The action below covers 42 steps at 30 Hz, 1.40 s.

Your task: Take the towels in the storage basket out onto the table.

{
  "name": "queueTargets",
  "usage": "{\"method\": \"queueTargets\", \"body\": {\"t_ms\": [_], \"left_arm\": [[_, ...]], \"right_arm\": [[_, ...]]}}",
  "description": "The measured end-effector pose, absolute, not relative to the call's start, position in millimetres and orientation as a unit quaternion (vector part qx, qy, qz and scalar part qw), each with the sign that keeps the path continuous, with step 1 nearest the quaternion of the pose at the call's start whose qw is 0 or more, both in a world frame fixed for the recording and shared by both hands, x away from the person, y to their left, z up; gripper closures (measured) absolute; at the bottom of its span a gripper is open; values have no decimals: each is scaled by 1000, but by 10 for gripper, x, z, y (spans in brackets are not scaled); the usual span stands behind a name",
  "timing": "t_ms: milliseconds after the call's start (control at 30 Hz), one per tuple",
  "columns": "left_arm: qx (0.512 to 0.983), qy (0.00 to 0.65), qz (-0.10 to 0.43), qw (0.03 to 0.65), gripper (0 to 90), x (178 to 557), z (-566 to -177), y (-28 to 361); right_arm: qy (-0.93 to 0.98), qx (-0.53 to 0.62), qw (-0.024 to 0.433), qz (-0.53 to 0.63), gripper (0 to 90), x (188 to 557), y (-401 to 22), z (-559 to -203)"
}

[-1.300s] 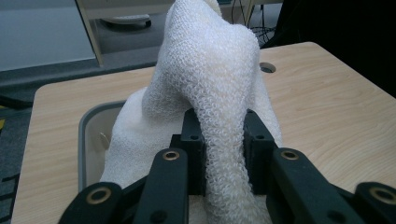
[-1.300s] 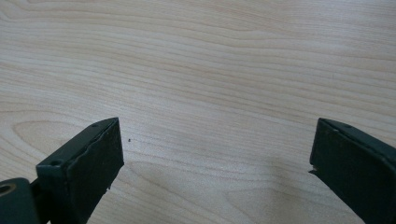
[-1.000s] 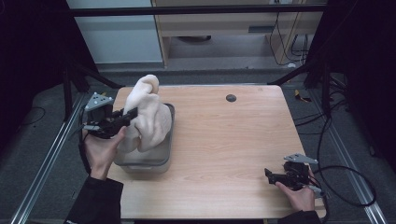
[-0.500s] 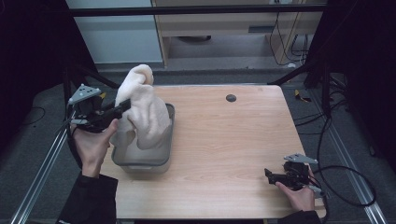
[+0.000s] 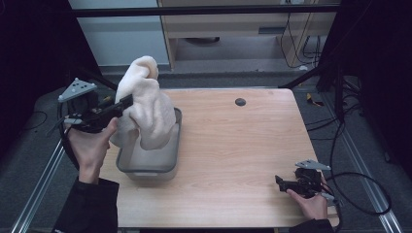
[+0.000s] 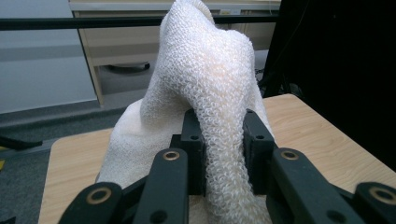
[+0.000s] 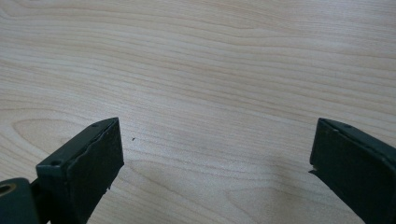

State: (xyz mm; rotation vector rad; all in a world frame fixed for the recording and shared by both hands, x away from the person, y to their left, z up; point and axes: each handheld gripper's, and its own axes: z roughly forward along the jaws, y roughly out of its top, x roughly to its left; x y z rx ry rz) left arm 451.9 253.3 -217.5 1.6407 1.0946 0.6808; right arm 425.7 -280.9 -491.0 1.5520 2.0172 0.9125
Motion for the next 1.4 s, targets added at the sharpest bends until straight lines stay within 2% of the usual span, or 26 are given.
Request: {"method": "queueTargets", "body": {"t_ms": [867, 1400], "left_arm": [[697, 406, 276, 523, 741, 4458, -1840, 2068], [722, 374, 251, 525, 741, 4538, -1947, 1560]], "right_arm": [[729, 561, 215, 329, 28, 4254, -2816, -4905], [729, 558, 219, 329, 28, 4252, -2827, -4902]]}}
